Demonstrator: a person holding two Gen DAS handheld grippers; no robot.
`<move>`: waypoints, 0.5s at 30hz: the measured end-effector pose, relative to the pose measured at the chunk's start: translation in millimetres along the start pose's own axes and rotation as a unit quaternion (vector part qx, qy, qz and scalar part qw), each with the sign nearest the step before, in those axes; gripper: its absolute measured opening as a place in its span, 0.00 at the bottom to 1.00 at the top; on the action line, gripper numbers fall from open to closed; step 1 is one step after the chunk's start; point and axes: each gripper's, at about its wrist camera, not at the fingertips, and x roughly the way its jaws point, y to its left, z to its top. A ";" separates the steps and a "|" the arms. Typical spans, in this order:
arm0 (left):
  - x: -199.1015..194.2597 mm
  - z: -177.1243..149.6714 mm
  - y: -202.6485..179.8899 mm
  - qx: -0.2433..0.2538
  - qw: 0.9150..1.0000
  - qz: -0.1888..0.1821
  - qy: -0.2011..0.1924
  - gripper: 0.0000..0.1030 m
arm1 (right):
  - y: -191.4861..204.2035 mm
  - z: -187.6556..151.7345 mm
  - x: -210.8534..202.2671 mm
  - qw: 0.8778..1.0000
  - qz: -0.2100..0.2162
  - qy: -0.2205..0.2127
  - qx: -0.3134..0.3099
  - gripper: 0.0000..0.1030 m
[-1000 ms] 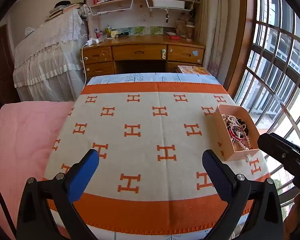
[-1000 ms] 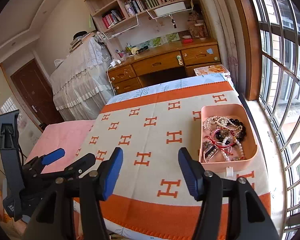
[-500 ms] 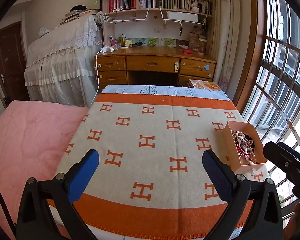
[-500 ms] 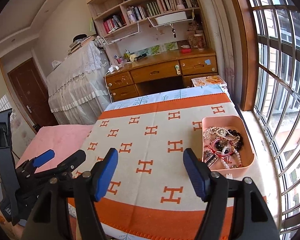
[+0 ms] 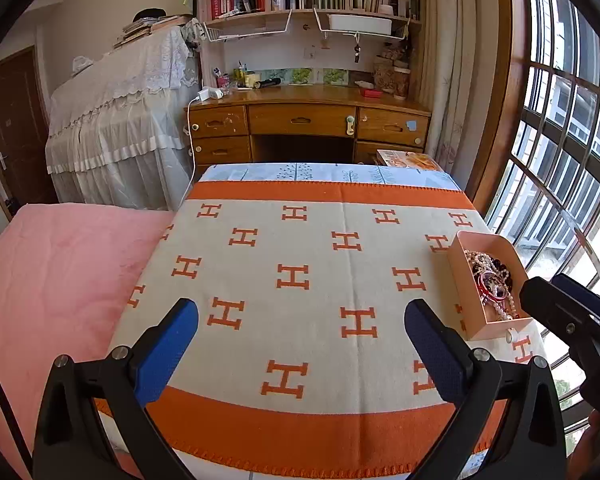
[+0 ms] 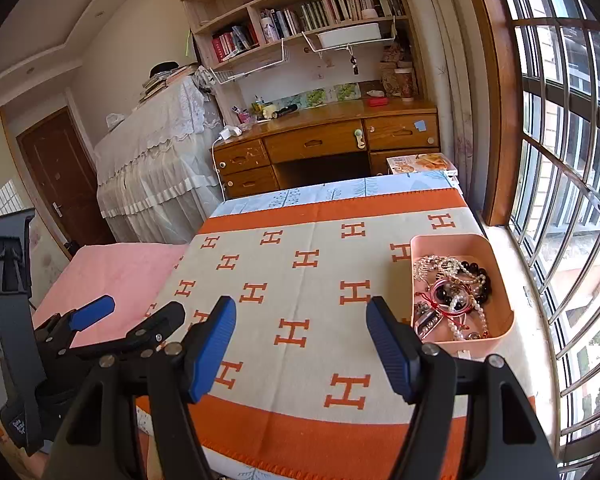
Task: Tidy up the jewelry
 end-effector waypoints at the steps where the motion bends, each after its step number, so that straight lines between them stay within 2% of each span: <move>1: 0.6 -0.4 -0.4 0.001 1.000 0.000 0.001 0.99 | 0.5 0.1 0.6 1.000 0.000 0.001 -0.002 0.66; 15: 9.9 -5.0 -5.3 0.010 1.000 -0.010 0.017 0.99 | -1.3 -8.0 9.6 1.000 0.005 0.013 0.000 0.66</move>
